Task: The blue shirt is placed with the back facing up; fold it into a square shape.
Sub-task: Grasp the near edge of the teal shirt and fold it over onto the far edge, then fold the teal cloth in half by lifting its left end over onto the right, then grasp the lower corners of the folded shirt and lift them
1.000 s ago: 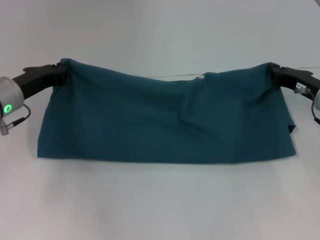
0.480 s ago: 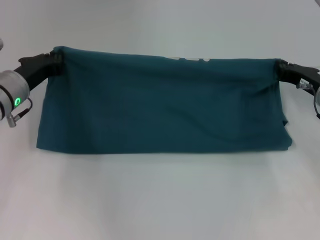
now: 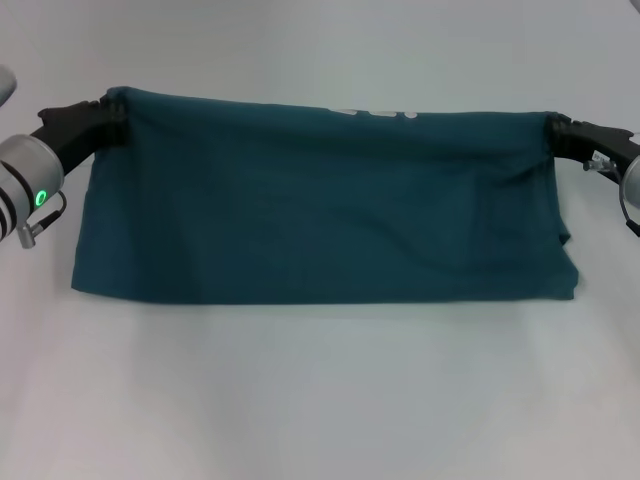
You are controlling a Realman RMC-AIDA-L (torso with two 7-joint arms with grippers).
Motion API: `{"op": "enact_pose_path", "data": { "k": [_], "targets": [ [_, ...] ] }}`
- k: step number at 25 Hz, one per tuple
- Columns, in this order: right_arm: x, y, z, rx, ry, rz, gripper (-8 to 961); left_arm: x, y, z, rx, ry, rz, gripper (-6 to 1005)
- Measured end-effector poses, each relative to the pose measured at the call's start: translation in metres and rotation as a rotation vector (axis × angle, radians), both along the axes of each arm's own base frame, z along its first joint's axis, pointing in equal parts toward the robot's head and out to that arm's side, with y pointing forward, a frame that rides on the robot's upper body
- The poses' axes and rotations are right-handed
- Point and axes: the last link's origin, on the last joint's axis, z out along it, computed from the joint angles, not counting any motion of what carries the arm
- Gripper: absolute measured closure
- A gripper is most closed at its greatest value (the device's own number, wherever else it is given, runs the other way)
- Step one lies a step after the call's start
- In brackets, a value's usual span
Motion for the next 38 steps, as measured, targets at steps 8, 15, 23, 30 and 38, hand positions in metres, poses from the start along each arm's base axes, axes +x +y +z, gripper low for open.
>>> {"op": "enact_pose_path", "data": {
  "k": [8, 15, 23, 30, 38],
  "targets": [
    [-0.002, 0.003, 0.002, 0.005, 0.0, 0.006, 823, 0.002, 0.002, 0.0, 0.001, 0.005, -0.002, 954],
    [-0.002, 0.003, 0.002, 0.005, -0.003, 0.007, 818, 0.003, 0.003, 0.0, 0.0, 0.011, 0.001, 948],
    [-0.003, 0.005, -0.015, -0.042, -0.121, -0.01, 813, 0.004, -0.001, -0.008, 0.001, 0.049, -0.017, 938],
    [-0.01, 0.012, -0.015, -0.029, -0.137, -0.012, 808, -0.002, 0.001, -0.006, 0.032, 0.031, 0.041, 897],
    [-0.01, 0.017, 0.0, -0.003, -0.098, -0.005, 492, -0.018, -0.002, 0.007, 0.08, -0.016, 0.099, 595]
  ]
}}
